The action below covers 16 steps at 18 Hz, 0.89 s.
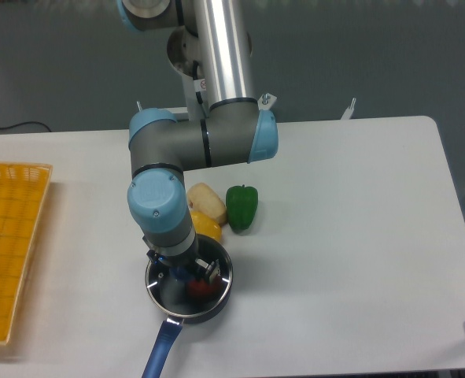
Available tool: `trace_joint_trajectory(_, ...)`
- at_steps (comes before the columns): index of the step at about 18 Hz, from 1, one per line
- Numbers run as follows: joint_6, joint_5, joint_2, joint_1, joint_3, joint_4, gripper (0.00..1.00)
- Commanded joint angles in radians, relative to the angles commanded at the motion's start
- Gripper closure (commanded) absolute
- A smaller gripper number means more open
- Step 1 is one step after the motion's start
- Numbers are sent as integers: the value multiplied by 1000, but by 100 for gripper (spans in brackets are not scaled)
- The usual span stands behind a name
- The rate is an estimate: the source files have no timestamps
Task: Close the pot lid
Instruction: 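Hold the lid on the saucepan and adjust its seating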
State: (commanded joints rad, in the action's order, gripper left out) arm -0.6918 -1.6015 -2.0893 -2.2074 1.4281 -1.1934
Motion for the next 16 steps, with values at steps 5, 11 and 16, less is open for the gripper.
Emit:
trace_joint_trajectory(5,0,0,-2,0,5,0,40)
trace_joint_trajectory(11,0,0,-2,0,9,0,40)
trace_joint_trajectory(16,0,0,-2,0,9,2,39)
